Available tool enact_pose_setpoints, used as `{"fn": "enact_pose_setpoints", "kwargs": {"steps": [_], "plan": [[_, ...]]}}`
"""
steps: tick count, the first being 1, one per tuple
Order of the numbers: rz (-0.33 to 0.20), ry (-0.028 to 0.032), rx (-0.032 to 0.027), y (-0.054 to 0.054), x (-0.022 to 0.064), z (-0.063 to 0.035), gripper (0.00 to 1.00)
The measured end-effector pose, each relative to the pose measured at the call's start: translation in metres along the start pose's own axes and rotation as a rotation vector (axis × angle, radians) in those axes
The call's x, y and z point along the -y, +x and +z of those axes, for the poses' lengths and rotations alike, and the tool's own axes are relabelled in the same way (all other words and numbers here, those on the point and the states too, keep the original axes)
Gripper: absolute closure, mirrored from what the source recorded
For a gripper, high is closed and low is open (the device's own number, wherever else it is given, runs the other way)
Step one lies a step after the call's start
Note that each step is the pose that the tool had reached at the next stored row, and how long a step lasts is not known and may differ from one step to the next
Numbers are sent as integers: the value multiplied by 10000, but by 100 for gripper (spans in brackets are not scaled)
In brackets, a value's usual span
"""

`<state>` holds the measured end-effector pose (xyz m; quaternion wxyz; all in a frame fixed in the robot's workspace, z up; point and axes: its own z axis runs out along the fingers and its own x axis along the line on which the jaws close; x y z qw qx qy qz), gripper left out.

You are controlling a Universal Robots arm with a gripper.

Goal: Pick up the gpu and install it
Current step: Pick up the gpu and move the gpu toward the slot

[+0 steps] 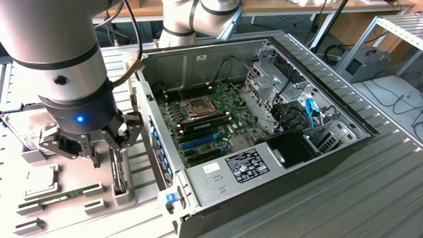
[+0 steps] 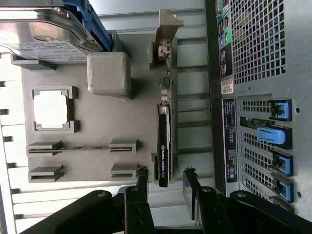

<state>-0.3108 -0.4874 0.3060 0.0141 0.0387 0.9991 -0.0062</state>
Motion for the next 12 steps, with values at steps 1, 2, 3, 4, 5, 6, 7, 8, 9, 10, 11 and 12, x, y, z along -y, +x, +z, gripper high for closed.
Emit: {"fn": "enact_pose_setpoints", "kwargs": {"steps": [1, 2, 3, 4, 5, 6, 7, 8, 9, 10, 11, 12], "plan": [[0, 0, 1, 0, 0, 2, 58], [0, 0, 0, 1, 0, 4, 58], [0, 0, 0, 1, 0, 6, 58], [0, 0, 0, 2, 0, 8, 58], [0, 0, 0, 2, 0, 10, 58], [0, 0, 0, 3, 0, 12, 58], [0, 0, 0, 4, 0, 13, 58], [0, 0, 0, 4, 0, 15, 58], [0, 0, 0, 5, 0, 17, 58], [0, 0, 0, 5, 0, 19, 58], [0, 0, 0, 6, 0, 20, 58], [0, -1, 0, 6, 0, 23, 58]]}}
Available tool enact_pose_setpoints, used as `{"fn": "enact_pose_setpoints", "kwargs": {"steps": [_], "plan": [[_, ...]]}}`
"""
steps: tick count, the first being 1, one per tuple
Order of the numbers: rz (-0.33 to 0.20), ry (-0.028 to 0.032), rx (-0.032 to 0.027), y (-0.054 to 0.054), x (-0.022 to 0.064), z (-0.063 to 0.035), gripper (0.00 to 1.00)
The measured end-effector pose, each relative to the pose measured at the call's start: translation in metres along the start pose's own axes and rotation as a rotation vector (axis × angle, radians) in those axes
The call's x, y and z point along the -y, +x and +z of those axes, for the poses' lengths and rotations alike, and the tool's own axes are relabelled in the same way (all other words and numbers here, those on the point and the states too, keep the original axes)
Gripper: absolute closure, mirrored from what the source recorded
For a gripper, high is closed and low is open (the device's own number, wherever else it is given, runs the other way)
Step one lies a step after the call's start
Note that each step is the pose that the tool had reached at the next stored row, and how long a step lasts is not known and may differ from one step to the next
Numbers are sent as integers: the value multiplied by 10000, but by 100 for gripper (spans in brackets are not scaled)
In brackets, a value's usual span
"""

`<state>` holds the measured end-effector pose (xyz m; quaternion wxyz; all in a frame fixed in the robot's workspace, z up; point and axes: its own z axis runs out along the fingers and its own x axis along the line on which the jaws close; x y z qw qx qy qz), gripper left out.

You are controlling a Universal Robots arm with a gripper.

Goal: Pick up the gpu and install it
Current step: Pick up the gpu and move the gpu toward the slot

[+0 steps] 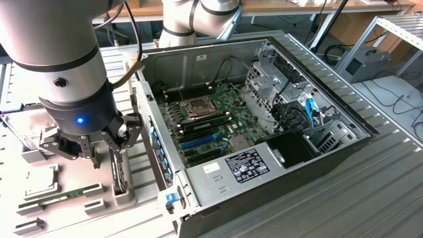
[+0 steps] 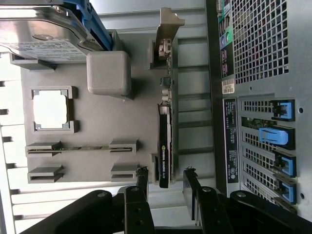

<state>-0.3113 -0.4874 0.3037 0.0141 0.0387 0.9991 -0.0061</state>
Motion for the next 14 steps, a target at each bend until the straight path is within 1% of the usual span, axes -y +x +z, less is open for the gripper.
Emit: {"fn": "enact_pose_setpoints", "kwargs": {"steps": [14], "plan": [[0, 1, 0, 5, 0, 27, 58]]}}
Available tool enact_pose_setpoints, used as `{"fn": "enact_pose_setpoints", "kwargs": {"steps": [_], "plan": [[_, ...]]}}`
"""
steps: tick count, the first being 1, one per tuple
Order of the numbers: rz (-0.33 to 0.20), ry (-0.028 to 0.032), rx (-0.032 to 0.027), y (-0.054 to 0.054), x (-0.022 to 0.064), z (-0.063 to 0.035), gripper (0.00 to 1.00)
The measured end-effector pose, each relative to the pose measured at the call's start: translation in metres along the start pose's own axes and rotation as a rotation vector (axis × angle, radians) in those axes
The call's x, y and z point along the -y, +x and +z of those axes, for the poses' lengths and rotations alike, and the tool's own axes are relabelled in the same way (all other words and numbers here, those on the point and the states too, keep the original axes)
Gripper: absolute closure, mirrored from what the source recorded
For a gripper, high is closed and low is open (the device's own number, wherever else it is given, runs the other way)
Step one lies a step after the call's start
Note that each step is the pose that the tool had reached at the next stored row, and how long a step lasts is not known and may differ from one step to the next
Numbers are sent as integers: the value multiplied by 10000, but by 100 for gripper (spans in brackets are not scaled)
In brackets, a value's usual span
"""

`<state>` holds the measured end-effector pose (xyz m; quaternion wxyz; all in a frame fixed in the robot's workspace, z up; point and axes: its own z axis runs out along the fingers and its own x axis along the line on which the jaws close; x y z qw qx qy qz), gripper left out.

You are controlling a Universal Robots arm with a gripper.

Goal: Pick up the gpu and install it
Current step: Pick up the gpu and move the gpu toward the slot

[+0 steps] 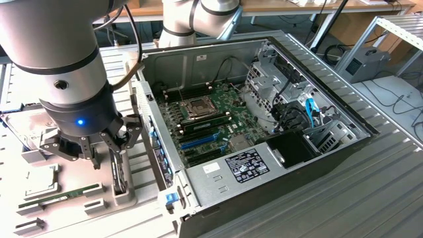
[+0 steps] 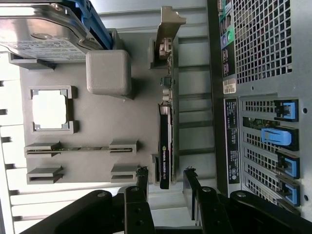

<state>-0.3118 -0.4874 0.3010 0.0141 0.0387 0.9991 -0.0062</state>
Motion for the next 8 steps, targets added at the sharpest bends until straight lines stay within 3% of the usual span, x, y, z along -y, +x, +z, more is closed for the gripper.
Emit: {"fn": "enact_pose_setpoints", "kwargs": {"steps": [8], "plan": [[0, 0, 0, 4, 0, 20, 58]]}}
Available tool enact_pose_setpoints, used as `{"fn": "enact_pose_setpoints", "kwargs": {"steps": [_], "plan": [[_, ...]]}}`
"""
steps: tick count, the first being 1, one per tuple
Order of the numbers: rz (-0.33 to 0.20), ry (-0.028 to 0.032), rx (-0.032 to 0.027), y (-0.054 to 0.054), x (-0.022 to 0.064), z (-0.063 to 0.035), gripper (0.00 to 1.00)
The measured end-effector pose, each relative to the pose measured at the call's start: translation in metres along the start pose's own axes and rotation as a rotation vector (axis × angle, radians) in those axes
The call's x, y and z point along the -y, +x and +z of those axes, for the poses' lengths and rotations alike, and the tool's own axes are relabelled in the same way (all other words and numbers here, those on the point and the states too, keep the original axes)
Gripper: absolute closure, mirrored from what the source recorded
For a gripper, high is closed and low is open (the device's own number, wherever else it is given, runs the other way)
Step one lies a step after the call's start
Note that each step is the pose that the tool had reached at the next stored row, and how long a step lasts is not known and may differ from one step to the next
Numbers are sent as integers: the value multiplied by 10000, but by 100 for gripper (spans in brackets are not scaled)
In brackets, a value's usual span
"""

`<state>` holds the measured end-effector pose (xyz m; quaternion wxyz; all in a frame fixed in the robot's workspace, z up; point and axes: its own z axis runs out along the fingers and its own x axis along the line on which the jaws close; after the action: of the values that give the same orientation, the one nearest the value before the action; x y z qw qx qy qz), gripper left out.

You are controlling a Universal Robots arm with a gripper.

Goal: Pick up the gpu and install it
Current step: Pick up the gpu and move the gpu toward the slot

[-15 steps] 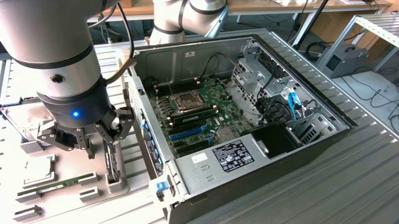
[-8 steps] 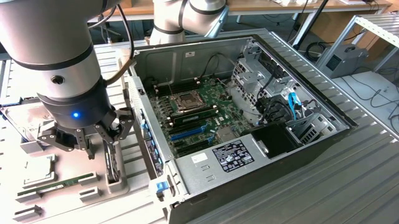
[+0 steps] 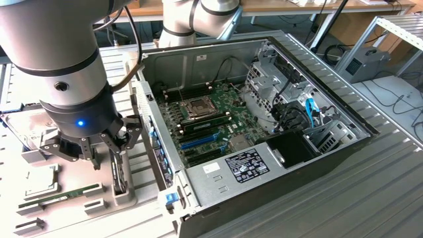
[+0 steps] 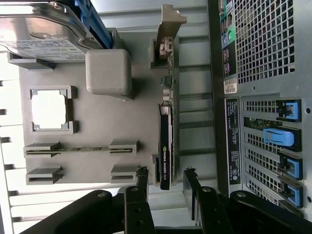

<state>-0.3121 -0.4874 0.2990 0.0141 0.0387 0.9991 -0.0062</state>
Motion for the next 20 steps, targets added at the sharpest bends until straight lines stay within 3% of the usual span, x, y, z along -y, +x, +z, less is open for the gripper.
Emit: {"fn": "enact_pose_setpoints", "kwargs": {"steps": [20], "plan": [[0, 0, 0, 5, 0, 44, 58]]}}
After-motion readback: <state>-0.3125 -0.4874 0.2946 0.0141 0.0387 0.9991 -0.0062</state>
